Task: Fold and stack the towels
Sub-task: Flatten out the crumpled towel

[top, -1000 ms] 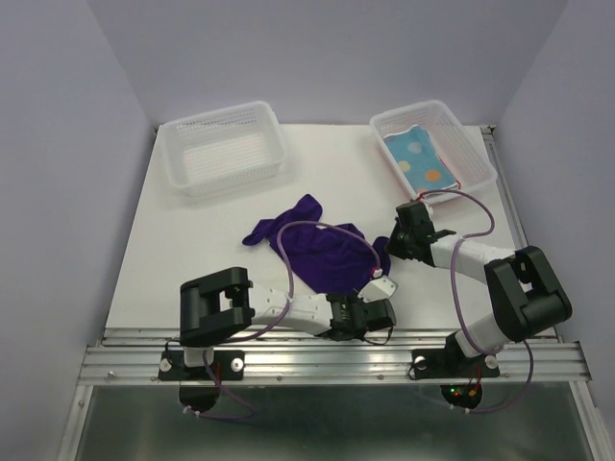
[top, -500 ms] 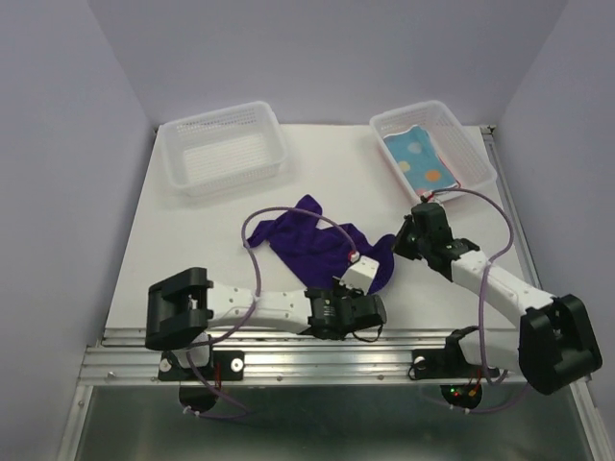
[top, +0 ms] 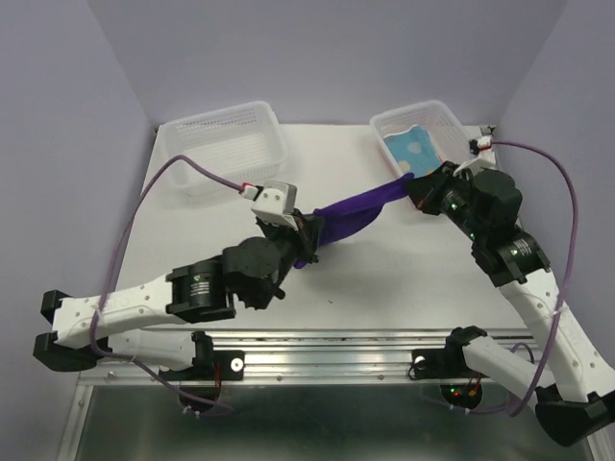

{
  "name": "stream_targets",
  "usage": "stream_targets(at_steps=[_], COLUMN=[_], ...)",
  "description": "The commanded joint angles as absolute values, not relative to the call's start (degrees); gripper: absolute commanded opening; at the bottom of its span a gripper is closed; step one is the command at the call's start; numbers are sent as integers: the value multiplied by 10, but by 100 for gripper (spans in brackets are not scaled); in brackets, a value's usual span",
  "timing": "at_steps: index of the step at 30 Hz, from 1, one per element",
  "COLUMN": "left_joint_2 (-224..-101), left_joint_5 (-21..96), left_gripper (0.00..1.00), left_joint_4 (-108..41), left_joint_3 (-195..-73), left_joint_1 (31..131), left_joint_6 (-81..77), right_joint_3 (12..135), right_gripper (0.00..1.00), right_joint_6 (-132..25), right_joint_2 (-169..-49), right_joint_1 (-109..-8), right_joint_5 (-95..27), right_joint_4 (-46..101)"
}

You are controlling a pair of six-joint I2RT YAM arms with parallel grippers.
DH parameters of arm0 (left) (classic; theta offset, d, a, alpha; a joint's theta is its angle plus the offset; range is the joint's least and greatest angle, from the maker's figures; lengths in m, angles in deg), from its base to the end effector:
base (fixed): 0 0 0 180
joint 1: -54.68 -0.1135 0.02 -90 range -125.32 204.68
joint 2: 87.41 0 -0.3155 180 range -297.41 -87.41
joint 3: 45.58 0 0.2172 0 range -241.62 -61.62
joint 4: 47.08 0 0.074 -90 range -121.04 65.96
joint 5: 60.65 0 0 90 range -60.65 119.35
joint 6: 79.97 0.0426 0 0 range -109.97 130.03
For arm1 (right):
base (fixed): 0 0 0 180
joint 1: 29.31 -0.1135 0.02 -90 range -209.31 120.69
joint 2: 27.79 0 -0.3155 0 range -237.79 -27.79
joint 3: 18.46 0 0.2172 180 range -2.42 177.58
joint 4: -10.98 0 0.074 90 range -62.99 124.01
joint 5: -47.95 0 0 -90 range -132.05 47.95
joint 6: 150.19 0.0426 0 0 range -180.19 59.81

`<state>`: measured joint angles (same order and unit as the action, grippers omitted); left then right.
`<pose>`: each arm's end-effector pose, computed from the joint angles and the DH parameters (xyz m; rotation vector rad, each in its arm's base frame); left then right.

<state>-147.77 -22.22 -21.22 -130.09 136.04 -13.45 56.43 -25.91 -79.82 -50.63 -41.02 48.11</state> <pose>0.0574 -0.1557 0.4736 0.1088 1.6308 -0.7023 0.1292 0.0513 0.4179 0.1988 1.8663 0.6955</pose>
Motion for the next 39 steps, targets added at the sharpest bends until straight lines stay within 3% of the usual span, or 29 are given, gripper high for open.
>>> stream_targets(at_steps=[1, 9, 19, 32, 39], left_joint_2=[-1413, -1375, -1393, -1398, -1394], left_joint_5=[-144, 88, 255, 219, 35], left_gripper=[0, 0, 0, 0, 0], left_joint_4=[-303, -275, -266, -264, -287], left_joint_3=[-1348, -1433, -1500, -1486, -1414], left_joint_1=[1362, 1362, 1362, 1362, 1362], left_joint_6=[-8, 22, 5, 2, 21], right_joint_3=[668, 818, 926, 917, 842], right_gripper=[1, 1, 1, 1, 1], right_joint_6=[-281, -275, -248, -237, -256], right_joint_2=[-772, -763, -746, -721, -714], right_joint_1=[-502, -503, -502, -502, -502], right_joint_5=[-352, -256, -195, -201, -282], right_joint_4=[483, 509, 527, 528, 499])
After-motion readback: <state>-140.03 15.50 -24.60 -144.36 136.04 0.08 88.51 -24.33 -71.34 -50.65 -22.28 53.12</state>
